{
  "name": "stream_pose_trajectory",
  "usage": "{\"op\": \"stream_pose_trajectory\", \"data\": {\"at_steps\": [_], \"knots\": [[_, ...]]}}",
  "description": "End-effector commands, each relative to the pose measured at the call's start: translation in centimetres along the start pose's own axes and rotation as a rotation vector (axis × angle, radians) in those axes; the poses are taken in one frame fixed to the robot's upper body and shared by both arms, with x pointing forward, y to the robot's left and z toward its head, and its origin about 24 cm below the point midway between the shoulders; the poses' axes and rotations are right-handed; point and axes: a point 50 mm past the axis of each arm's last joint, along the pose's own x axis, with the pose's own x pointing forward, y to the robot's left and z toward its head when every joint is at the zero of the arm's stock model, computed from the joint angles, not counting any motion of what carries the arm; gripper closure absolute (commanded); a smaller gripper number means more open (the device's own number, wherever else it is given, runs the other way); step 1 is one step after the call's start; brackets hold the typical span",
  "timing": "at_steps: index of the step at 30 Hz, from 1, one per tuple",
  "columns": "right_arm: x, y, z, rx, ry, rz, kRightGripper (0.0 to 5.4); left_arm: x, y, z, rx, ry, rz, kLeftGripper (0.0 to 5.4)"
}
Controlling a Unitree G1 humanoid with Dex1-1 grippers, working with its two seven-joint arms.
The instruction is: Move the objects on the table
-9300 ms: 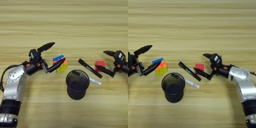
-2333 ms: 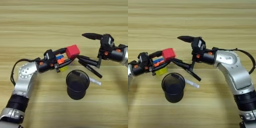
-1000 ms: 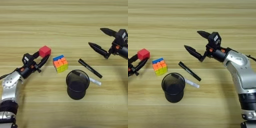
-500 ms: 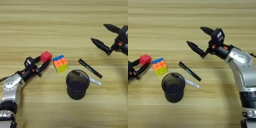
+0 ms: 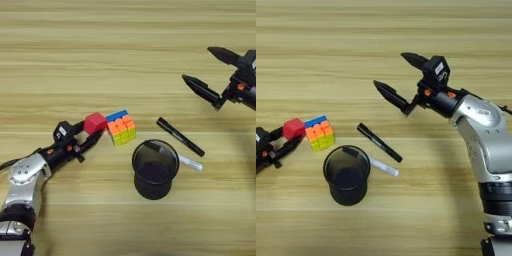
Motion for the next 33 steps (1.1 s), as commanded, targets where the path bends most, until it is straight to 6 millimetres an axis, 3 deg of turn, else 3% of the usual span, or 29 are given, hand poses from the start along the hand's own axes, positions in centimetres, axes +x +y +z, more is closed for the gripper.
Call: {"op": "stream_pose_trajectory", "data": {"at_steps": [1, 17, 29, 33], "knots": [[0.2, -0.5, 0.6, -0.029, -0.017, -0.003, 0.0, 0.3, 0.1, 0.2, 0.026, 0.014, -0.027, 2.86], [0.2, -0.5, 0.4, -0.029, -0.016, -0.006, 0.0, 0.8, 0.3, 1.1, 0.041, -0.05, -0.01, 1.21], [0.2, -0.6, 0.4, -0.031, -0.019, -0.007, 0.0, 1.0, 0.6, 4.2, 0.041, -0.233, -0.022, 0.04], [0.2, -0.6, 0.4, -0.033, -0.021, -0.007, 0.0, 1.0, 0.5, 5.0, 0.052, -0.265, -0.026, 0.04]]}}
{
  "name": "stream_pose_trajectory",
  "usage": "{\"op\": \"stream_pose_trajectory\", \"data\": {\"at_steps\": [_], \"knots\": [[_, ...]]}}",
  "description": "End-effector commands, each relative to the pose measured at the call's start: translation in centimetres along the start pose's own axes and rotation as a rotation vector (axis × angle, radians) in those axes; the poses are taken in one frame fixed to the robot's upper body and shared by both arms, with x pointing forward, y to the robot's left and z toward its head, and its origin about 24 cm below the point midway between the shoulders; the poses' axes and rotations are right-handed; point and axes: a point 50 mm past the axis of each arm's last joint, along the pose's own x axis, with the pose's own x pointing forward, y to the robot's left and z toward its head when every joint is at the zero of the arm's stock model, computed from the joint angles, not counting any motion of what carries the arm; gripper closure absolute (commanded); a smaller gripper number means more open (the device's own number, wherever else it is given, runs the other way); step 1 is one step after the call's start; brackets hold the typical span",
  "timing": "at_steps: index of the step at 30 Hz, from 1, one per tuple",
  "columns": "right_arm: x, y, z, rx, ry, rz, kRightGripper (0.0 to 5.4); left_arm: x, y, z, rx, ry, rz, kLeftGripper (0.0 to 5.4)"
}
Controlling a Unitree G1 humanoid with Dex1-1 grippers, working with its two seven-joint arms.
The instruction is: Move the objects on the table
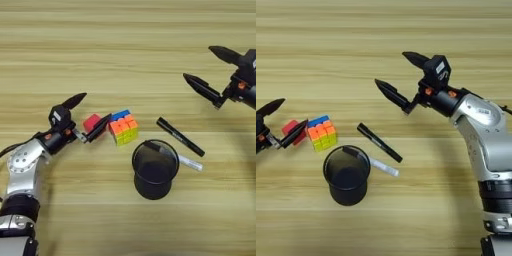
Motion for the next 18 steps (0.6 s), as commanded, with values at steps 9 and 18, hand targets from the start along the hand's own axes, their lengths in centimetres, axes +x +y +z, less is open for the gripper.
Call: {"op": "stream_pose_trajectory", "data": {"at_steps": [9, 18], "knots": [[0.2, -0.2, 0.3, -0.019, -0.004, 0.003, 0.0, 1.2, -0.7, 4.1, 0.04, -0.18, -0.027, 0.04], [0.0, 0.5, -3.4, 0.016, 0.131, 0.01, 0.0, 1.7, -1.2, 6.1, 0.083, -0.245, -0.007, 0.04]]}}
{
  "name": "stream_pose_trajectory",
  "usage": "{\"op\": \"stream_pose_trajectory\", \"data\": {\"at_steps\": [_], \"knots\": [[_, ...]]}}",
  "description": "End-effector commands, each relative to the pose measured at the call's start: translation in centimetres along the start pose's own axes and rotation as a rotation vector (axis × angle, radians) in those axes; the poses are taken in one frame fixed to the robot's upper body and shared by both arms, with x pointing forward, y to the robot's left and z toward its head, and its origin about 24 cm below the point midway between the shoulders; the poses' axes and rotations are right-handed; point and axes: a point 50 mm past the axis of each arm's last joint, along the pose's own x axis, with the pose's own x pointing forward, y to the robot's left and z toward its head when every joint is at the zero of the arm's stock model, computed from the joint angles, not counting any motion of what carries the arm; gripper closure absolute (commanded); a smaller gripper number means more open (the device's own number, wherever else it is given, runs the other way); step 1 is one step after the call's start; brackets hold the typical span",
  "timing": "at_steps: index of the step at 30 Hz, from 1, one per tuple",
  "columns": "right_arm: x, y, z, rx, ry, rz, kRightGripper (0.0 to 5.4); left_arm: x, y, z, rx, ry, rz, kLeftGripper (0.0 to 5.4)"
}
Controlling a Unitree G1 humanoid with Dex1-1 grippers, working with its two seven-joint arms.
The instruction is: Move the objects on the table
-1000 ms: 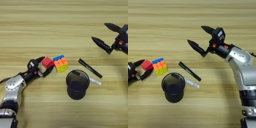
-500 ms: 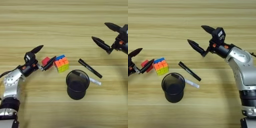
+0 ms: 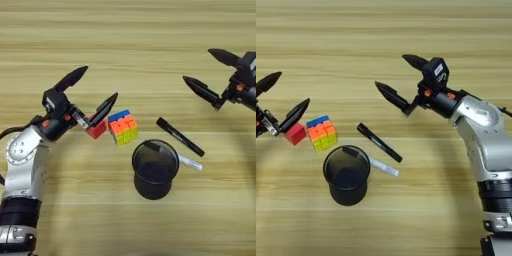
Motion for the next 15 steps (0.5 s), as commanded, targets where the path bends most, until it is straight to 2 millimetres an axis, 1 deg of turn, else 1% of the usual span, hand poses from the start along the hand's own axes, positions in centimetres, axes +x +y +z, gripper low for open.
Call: {"op": "stream_pose_trajectory", "data": {"at_steps": [1, 6, 11, 15], "knots": [[0.0, 0.4, -2.8, 0.012, 0.1, 0.001, 0.0, 0.1, 0.1, 0.3, 0.0, -0.015, 0.029, 0.04], [-0.3, 0.2, -5.3, 0.034, 0.18, -0.006, 0.0, 0.4, 0.4, 0.7, 0.021, -0.033, 0.06, 0.04], [-0.5, 0.5, -6.7, 0.057, 0.217, 0.001, 0.0, 0.6, 0.5, 0.8, 0.033, -0.036, 0.077, 0.04], [-0.6, 0.8, -8.0, 0.076, 0.256, 0.012, 0.0, 0.9, 0.5, 0.3, 0.073, -0.004, 0.075, 0.04]]}}
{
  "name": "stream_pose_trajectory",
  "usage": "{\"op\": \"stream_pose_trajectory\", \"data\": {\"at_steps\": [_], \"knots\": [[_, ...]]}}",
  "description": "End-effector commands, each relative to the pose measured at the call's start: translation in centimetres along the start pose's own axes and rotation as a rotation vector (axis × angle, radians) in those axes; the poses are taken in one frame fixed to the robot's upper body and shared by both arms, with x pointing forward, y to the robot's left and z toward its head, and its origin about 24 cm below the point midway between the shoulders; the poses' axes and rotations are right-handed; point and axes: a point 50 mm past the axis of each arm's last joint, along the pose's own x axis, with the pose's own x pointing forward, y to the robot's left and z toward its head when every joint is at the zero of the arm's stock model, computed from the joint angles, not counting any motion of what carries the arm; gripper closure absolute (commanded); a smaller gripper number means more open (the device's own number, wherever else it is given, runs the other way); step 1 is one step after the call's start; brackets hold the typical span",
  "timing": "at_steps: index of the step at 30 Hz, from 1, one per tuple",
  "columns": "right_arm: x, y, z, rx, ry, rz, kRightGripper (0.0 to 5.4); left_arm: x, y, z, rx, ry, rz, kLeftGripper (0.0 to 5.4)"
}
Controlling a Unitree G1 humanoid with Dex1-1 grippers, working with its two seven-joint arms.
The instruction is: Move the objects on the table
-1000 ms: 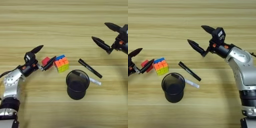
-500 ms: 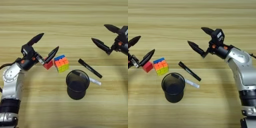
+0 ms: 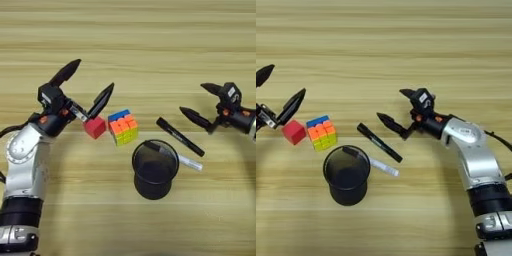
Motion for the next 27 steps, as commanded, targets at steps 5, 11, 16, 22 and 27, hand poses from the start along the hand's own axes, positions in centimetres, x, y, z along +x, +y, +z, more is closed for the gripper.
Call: {"op": "stream_pose_trajectory", "data": {"at_steps": [5, 11, 16, 22, 27], "knots": [[0.3, 0.7, -1.5, 0.003, 0.047, 0.062, 0.0, 0.8, -0.2, -0.7, 0.05, 0.04, -0.021, 0.04], [0.3, 1.4, -1.5, 0.002, 0.043, 0.116, 0.0, 0.8, -0.2, -0.9, 0.05, 0.043, -0.02, 0.04], [0.1, 2.0, -2.1, 0.006, 0.069, 0.16, 0.0, 0.8, -0.4, -1.0, 0.049, 0.042, -0.023, 0.04], [0.0, 2.0, -2.7, 0.006, 0.101, 0.168, 0.0, 0.8, -0.5, -1.1, 0.047, 0.039, -0.023, 0.04], [0.3, 1.8, -3.5, 0.006, 0.141, 0.149, 0.0, 0.8, -0.6, -1.0, 0.046, 0.031, -0.024, 0.04]]}}
